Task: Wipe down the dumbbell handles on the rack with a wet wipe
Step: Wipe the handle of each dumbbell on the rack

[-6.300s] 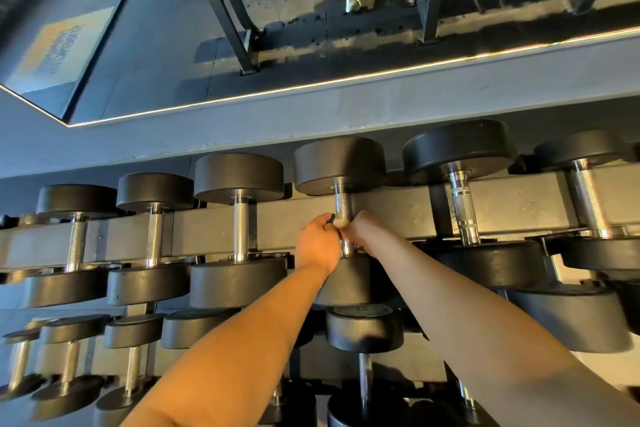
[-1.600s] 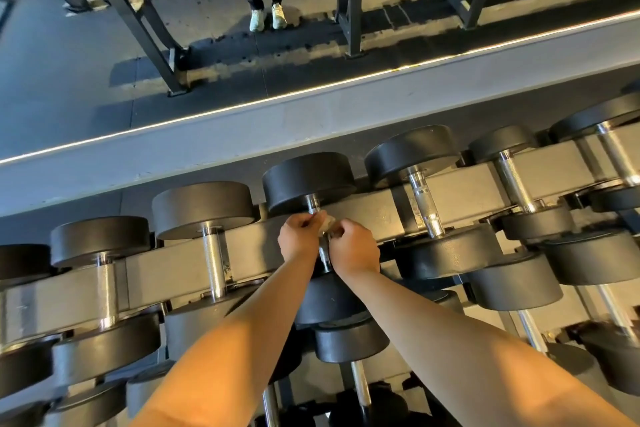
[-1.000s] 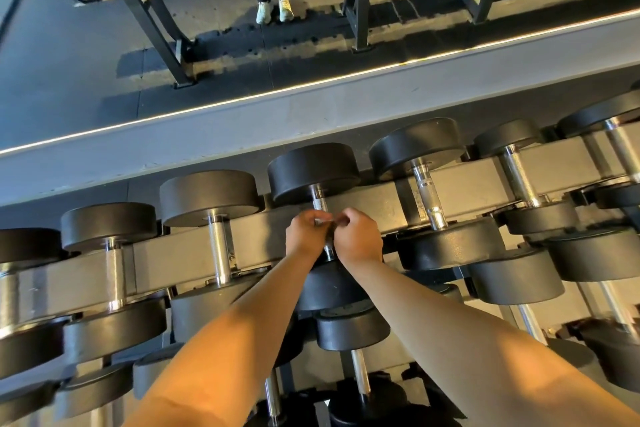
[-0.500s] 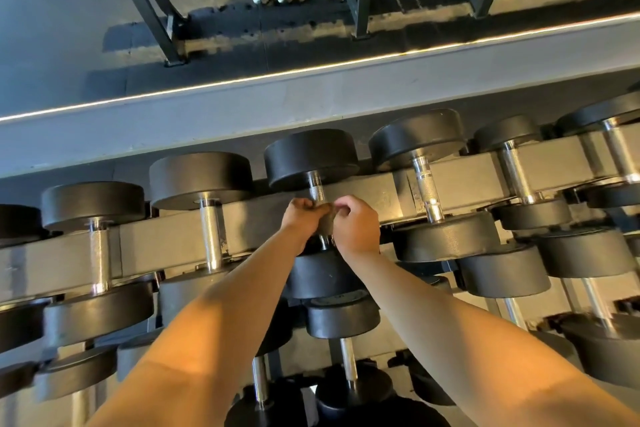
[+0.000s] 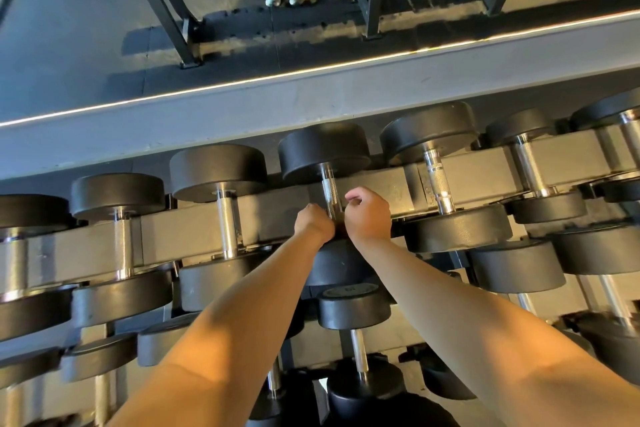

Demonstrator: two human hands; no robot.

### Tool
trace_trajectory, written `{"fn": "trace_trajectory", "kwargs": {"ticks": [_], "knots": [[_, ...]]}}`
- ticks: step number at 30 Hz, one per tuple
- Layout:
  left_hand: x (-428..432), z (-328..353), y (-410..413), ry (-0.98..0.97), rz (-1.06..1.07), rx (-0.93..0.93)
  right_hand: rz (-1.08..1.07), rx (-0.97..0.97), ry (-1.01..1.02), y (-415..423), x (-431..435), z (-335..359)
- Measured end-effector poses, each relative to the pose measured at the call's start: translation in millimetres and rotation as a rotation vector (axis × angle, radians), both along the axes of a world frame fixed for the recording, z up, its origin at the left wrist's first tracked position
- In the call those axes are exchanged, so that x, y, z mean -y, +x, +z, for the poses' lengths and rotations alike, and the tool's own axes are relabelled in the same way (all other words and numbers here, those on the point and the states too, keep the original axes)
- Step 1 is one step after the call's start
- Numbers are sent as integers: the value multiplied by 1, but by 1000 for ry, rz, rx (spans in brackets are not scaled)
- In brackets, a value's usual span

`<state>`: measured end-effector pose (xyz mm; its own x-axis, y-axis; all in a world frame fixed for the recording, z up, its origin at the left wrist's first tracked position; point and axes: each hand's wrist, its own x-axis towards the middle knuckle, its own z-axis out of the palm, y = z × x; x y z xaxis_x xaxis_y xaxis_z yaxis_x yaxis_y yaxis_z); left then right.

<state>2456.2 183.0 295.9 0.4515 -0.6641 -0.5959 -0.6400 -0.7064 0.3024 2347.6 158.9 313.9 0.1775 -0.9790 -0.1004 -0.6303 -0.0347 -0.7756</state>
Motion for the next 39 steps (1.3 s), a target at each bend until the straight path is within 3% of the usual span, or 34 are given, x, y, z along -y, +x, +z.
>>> {"fn": "trace_trajectory", "kwargs": {"ticks": [5,14,20,23,25,27,31,36,39], "knots": [[-6,6,-1,-13,-11,78,-7,-1,9,0,0,-2],[-22,23,-19,-278,371,-173,43,34,85,-3,1,-2],[-31,16,-26,-488,272,-233,357,-31,225,-10,8,-6],[-41,13,-31,-608,281,-316,295,-16,335,-7,20,-11],[-45,18,-34,-556,344,-377,145,35,358,-8,29,-12],[-43,26,-40,-418,384,-211,35,81,363,-9,39,-12],[-31,28,-41,-264,426,-138,32,184,523,9,59,-13],[-30,23,-37,-254,461,-168,207,103,500,30,72,-6],[-29,22,-39,-245,463,-142,344,64,688,24,60,-17]]}}
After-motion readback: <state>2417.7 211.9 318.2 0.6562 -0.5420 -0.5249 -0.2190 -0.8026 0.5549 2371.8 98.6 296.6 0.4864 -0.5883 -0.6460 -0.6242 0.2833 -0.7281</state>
